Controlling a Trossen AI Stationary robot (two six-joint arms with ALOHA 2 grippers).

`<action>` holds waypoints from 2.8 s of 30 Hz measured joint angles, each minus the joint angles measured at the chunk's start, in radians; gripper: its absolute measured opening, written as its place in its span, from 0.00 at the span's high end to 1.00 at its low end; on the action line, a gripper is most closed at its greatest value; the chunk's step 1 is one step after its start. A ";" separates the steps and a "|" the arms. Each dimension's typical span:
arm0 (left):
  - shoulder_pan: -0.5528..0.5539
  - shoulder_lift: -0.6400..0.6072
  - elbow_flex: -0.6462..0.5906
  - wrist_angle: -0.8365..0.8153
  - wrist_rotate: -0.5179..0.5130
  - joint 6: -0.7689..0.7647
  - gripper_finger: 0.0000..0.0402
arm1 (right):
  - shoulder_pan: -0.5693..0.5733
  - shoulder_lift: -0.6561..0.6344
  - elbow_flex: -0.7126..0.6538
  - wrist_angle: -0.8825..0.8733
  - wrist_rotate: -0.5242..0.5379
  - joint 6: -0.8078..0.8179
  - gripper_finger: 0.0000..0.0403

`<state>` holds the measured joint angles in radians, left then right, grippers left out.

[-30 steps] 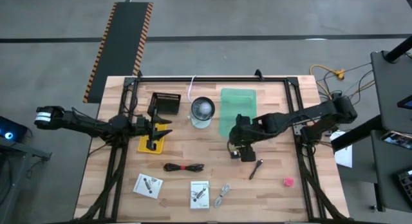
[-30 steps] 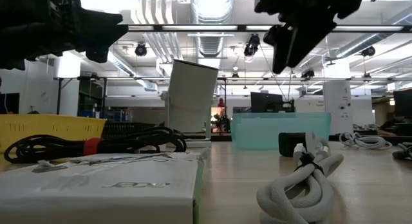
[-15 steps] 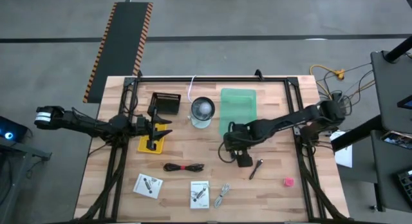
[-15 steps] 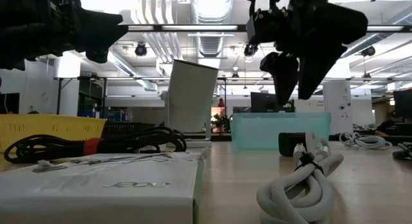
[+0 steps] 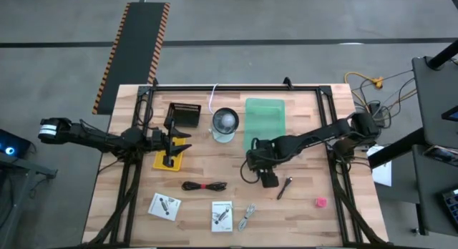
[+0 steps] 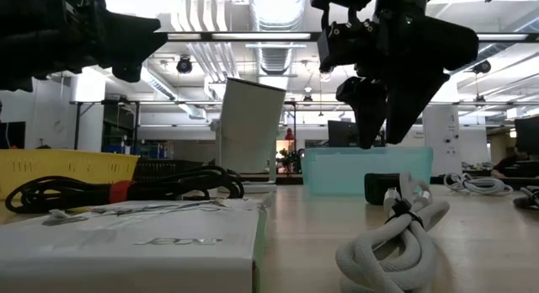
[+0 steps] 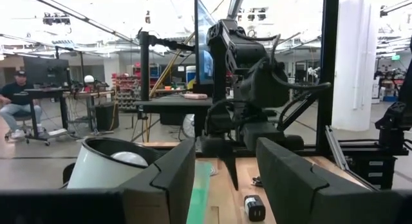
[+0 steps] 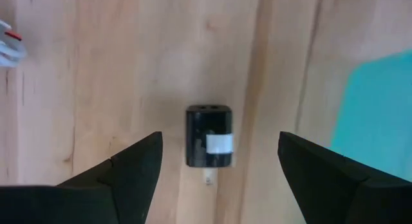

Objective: Pick and place items into bin
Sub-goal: Put the black charger adapter into the yellow bin

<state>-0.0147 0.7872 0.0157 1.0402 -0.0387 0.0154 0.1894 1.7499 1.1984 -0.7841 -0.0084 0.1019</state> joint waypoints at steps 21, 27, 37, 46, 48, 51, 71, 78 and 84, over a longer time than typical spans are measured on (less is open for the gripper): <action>0.000 0.002 0.000 -0.002 0.000 0.000 0.62 | 0.017 0.099 -0.013 0.019 0.001 0.098 0.31; 0.000 0.004 0.000 0.002 0.000 0.000 0.62 | 0.018 0.108 -0.023 0.014 0.002 0.101 0.35; 0.000 0.003 0.000 -0.002 0.000 0.000 0.62 | 0.018 0.112 -0.023 0.033 0.009 0.100 0.45; 0.000 0.004 0.000 -0.001 0.000 0.000 0.62 | 0.018 0.112 -0.026 0.037 0.010 0.063 0.56; 0.000 0.004 0.000 -0.001 0.000 0.000 0.62 | 0.018 0.112 -0.026 0.040 0.010 0.063 0.60; 0.000 0.004 0.000 -0.001 -0.001 0.000 0.62 | 0.018 0.111 -0.026 0.040 0.010 0.063 0.64; 0.000 0.004 0.000 -0.001 -0.001 0.000 0.62 | 0.035 0.109 0.115 -0.012 0.010 -0.006 0.65; 0.000 0.004 0.000 -0.001 0.000 0.017 0.62 | 0.035 0.101 0.132 0.034 0.102 -0.057 0.66; 0.000 0.004 0.000 -0.001 0.000 0.078 0.62 | 0.036 0.066 0.085 0.267 0.113 -0.114 0.66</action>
<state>-0.0147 0.7914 0.0154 1.0393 -0.0391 0.0935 0.2253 1.8161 1.2832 -0.5173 0.1049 -0.0117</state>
